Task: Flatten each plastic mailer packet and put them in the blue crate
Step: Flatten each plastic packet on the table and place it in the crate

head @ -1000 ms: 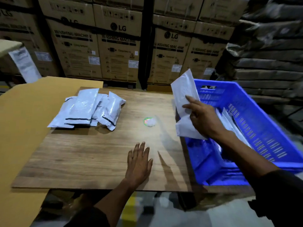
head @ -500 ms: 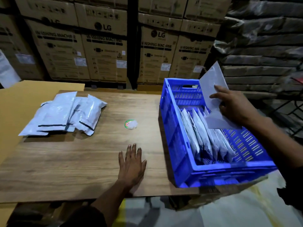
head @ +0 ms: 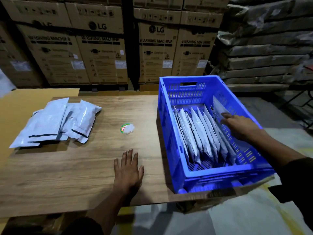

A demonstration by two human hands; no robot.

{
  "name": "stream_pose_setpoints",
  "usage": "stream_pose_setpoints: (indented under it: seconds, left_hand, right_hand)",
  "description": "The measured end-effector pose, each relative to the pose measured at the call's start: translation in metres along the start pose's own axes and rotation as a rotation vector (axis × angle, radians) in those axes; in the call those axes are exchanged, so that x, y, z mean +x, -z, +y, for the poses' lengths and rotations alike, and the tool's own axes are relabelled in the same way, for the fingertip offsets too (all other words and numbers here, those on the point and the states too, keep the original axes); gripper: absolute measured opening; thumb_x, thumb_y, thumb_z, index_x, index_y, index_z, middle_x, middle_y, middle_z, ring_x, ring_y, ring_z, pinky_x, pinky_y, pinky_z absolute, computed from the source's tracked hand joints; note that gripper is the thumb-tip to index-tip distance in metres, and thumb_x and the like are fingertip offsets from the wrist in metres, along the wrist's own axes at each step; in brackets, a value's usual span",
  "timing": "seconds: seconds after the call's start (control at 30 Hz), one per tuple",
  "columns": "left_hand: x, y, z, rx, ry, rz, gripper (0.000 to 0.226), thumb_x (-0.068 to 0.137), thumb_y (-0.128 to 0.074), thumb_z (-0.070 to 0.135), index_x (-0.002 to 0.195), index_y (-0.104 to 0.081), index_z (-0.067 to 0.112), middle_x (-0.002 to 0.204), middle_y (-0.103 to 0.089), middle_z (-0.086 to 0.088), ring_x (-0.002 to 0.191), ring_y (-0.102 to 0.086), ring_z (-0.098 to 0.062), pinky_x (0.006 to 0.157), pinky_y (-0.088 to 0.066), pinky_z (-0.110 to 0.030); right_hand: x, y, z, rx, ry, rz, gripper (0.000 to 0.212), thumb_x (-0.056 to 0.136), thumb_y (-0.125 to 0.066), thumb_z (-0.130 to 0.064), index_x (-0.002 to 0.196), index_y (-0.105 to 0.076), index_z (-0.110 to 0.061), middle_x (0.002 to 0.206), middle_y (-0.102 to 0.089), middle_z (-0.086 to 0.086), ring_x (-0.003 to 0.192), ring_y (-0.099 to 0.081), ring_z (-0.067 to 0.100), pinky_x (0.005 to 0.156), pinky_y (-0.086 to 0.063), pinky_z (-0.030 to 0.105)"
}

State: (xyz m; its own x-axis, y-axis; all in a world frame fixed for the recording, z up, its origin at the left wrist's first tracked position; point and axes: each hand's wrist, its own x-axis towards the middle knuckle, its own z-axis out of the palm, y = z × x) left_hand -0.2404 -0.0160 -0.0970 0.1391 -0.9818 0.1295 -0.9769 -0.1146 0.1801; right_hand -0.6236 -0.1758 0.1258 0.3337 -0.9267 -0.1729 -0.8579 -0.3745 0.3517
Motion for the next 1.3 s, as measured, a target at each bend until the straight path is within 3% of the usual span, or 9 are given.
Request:
stream_pose_setpoints:
  seconds: [0.07,0.2,0.4,0.7,0.83,1.0,1.1,1.2,1.3]
  left_hand:
    - [-0.001,0.000,0.000,0.003,0.001,-0.003,0.063,0.088,-0.036,0.049,0.138,-0.057,0.016,0.154,-0.044,-0.010,0.141,-0.041,-0.033,0.107,-0.033,-0.065]
    - [-0.001,0.002,0.000,-0.002,0.014,-0.008,0.064,0.089,-0.036,0.050,0.141,-0.055,0.018,0.156,-0.043,-0.008,0.142,-0.040,-0.031,0.109,-0.031,-0.064]
    - [-0.002,0.004,0.003,-0.016,0.017,-0.008,0.063,0.089,-0.036,0.049,0.141,-0.054,0.018,0.156,-0.041,-0.008,0.143,-0.039,-0.031,0.110,-0.029,-0.064]
    - [-0.005,0.007,-0.014,-0.001,-0.005,-0.030,0.060,0.087,-0.041,0.049,0.135,-0.062,0.019,0.148,-0.053,-0.008,0.136,-0.047,-0.031,0.104,-0.040,-0.061]
    - [-0.011,0.010,-0.038,-0.005,0.058,-0.022,0.061,0.086,-0.042,0.050,0.137,-0.060,0.021,0.150,-0.051,-0.008,0.137,-0.047,-0.031,0.106,-0.038,-0.059]
    - [-0.015,0.019,-0.086,0.011,0.232,0.058,0.067,0.087,-0.038,0.049,0.138,-0.056,0.009,0.154,-0.041,-0.020,0.140,-0.041,-0.037,0.110,-0.029,-0.058]
    - [-0.007,0.024,-0.123,0.019,0.288,0.091,0.071,0.088,-0.038,0.048,0.143,-0.050,0.004,0.157,-0.033,-0.024,0.145,-0.032,-0.040,0.113,-0.026,-0.062]
    - [0.012,0.029,-0.158,0.062,0.248,0.143,0.076,0.090,-0.042,0.050,0.146,-0.044,0.000,0.161,-0.024,-0.027,0.150,-0.019,-0.042,0.117,-0.018,-0.065]
    - [0.045,0.039,-0.188,0.186,0.117,0.183,0.082,0.093,-0.058,0.048,0.153,-0.032,-0.001,0.163,-0.011,-0.029,0.153,0.002,-0.043,0.118,-0.014,-0.065]
  right_hand:
    - [0.002,-0.008,-0.004,0.033,0.006,-0.007,0.043,0.092,-0.043,-0.012,0.133,-0.054,-0.021,0.150,-0.040,0.006,0.117,-0.060,0.034,0.085,-0.053,0.043]
    - [0.008,-0.026,-0.007,0.098,-0.019,-0.002,0.018,0.087,-0.050,-0.016,0.103,-0.060,-0.020,0.123,-0.054,0.007,0.101,-0.064,0.035,0.078,-0.055,0.047]
    - [0.005,-0.011,-0.023,0.176,-0.142,0.181,0.020,0.088,-0.050,-0.021,0.106,-0.058,-0.017,0.129,-0.055,0.010,0.101,-0.065,0.040,0.074,-0.055,0.046]
    - [0.042,0.079,-0.135,0.283,0.152,0.456,0.025,0.092,-0.050,-0.033,0.112,-0.060,-0.019,0.123,-0.063,0.005,0.101,-0.064,0.038,0.070,-0.050,0.041]
    - [0.061,0.111,-0.211,0.289,0.256,0.400,0.033,0.094,-0.049,-0.036,0.122,-0.058,-0.021,0.129,-0.061,0.005,0.109,-0.062,0.037,0.078,-0.050,0.044]
    - [0.078,0.105,-0.298,0.266,0.393,0.330,0.031,0.093,-0.048,-0.033,0.118,-0.057,-0.016,0.119,-0.063,0.009,0.104,-0.061,0.037,0.072,-0.044,0.040]
    - [0.084,0.081,-0.341,0.290,0.483,0.210,0.035,0.093,-0.048,-0.035,0.123,-0.056,-0.017,0.126,-0.061,0.009,0.112,-0.060,0.034,0.084,-0.053,0.043]
    - [0.090,0.055,-0.375,0.272,0.520,0.068,0.036,0.094,-0.049,-0.035,0.124,-0.054,-0.016,0.130,-0.058,0.008,0.119,-0.055,0.033,0.089,-0.051,0.046]
    - [0.093,0.037,-0.405,0.302,0.520,0.065,0.028,0.096,-0.045,-0.032,0.116,-0.055,-0.015,0.120,-0.060,0.007,0.113,-0.056,0.033,0.082,-0.052,0.046]
